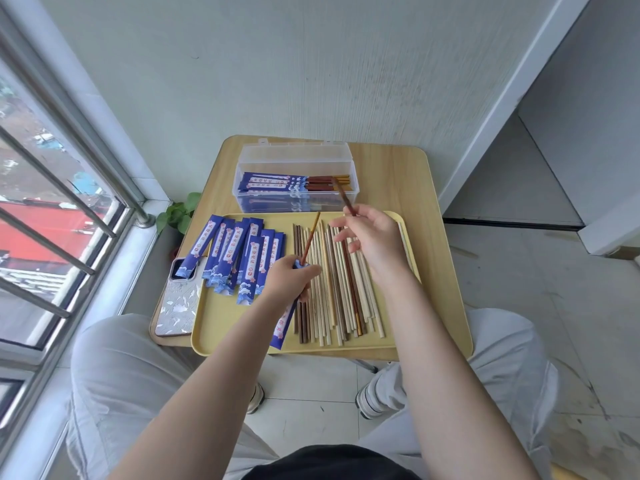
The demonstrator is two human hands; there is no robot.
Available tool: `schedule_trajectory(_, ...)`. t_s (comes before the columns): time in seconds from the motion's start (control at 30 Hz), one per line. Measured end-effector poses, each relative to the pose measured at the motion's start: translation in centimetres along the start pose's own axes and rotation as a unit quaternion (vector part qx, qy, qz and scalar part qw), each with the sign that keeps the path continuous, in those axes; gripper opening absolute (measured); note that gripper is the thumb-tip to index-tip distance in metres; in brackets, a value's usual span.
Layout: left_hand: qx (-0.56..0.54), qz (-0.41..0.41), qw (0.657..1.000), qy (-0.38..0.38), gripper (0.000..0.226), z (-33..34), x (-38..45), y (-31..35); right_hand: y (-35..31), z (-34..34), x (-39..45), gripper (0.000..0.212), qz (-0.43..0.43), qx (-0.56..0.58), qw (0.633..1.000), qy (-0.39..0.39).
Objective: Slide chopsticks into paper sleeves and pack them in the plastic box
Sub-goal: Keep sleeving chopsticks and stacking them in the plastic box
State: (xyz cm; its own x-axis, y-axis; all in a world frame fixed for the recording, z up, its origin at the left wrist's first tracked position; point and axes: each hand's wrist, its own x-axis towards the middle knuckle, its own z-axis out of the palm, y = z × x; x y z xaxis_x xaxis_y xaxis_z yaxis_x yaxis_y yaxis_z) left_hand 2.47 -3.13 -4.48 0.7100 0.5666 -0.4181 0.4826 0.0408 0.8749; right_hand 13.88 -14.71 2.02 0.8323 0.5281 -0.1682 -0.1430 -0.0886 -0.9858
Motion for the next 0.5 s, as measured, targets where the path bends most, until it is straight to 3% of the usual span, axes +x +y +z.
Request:
schedule_trajectory(0.07, 0.007, 0.005, 1.000, 0.005, 0.021, 0.01, 0.10, 0.10, -0.33, -0.06, 0.02, 0.010, -0.030, 0.023, 0.999, 0.009)
schedule_trajectory(0.27, 0.028, 0.014, 0.999, 0.007, 0.017, -0.05, 0.16, 0.19, -0.34, -0.44, 0.38, 0.028, -0.075, -0.019, 0.994, 0.080)
schedule_trajectory(0.5, 0.070, 0.036, 0.997, -0.004, 0.017, 0.05, -0.03, 0.60, 0.22, -0.40, 0.82, 0.031, -0.065, -0.049, 0.994, 0.066)
